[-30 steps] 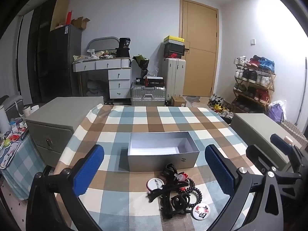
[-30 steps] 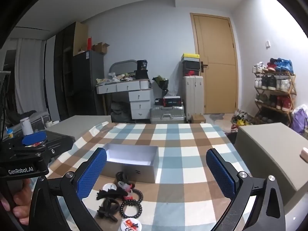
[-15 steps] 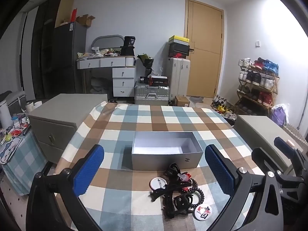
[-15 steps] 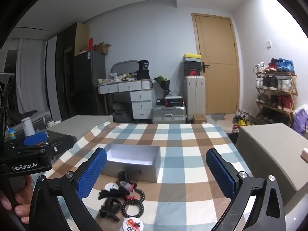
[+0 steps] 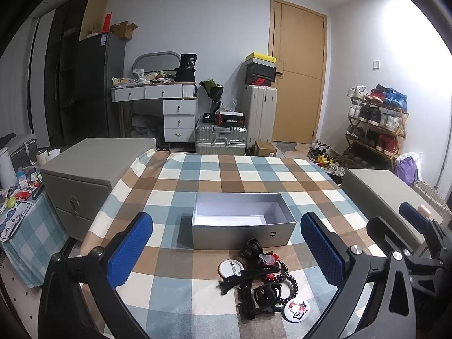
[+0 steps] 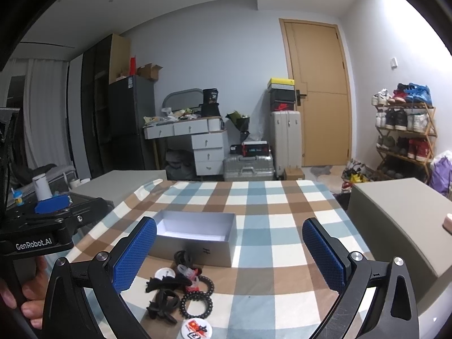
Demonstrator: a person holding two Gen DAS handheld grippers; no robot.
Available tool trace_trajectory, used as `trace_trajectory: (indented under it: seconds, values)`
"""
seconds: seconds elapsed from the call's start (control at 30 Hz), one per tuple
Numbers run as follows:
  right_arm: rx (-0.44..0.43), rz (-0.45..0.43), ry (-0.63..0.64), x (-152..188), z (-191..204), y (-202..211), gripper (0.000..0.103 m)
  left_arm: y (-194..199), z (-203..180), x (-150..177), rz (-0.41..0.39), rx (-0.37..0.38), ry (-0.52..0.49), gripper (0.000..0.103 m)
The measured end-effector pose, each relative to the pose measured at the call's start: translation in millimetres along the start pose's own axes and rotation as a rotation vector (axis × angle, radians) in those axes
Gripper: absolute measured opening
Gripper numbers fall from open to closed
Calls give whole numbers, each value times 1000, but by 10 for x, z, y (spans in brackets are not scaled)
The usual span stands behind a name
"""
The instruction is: Organize jewelry
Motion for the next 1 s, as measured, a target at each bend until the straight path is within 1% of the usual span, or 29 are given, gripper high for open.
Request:
trace_trajectory:
  seconds: [0.4, 1.0]
  values:
    - [14, -3, -12, -34, -53, 74, 103, -16, -6, 9, 6, 9, -10, 102]
    - [9, -13, -6, -86, -63, 109, 103, -25, -41, 56, 9, 10, -14, 102]
Point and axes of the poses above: each gripper's, at about its wrist camera, not at the fingertips, and y roughly against the way its jaws point, z to its left, x to its underside, the point moved 1 cm from there along -y, roughly the way its jaws point, and after that the axes turned 7 degrees about y, right-handed, at the moved point
